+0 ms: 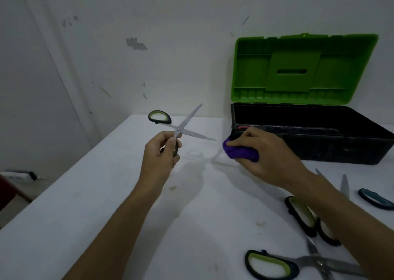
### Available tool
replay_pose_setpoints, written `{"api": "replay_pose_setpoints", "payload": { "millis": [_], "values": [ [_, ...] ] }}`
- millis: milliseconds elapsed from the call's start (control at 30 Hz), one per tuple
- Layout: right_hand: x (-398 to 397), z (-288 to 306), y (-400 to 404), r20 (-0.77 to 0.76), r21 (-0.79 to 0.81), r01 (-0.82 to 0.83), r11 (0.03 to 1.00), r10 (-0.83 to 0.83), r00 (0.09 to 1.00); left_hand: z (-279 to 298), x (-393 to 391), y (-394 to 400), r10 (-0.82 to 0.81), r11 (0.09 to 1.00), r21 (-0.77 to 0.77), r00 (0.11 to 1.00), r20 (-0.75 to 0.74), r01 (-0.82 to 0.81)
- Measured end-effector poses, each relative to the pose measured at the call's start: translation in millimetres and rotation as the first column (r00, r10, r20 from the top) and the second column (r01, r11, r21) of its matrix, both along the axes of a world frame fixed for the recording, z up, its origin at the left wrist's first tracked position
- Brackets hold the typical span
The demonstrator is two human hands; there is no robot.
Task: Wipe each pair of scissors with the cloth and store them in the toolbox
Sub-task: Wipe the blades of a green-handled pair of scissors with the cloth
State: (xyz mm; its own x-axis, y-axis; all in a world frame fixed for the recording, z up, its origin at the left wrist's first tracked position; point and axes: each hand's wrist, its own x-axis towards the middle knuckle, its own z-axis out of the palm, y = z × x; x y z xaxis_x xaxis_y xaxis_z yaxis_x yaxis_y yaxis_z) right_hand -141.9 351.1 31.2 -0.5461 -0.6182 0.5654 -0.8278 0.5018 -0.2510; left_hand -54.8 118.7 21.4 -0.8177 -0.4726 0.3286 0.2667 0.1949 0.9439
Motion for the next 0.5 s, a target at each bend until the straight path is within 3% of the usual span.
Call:
{"api": "replay_pose_setpoints", "payload": {
  "millis": [167, 367, 500],
  "values": [
    [9, 12, -2, -0.041, -0.098, -0.037, 0.995, 0.033, 0.999, -6, -3, 4, 0.014, 0.996, -0.09, 1.0, 0.023, -0.012],
    [25, 4, -20, -0.075, 0.006, -0.066, 0.998, 0.066, 0.995, -19, -3, 25, -0.084, 0.972, -0.211, 0.993, 0.083, 0.1],
    [23, -4, -22, -0.088, 0.038, -0.062, 0.997, 0.065, 0.994, -16, -2, 30, -0.173, 0.96, -0.206, 0.981, 0.087, 0.188]
  ]
}}
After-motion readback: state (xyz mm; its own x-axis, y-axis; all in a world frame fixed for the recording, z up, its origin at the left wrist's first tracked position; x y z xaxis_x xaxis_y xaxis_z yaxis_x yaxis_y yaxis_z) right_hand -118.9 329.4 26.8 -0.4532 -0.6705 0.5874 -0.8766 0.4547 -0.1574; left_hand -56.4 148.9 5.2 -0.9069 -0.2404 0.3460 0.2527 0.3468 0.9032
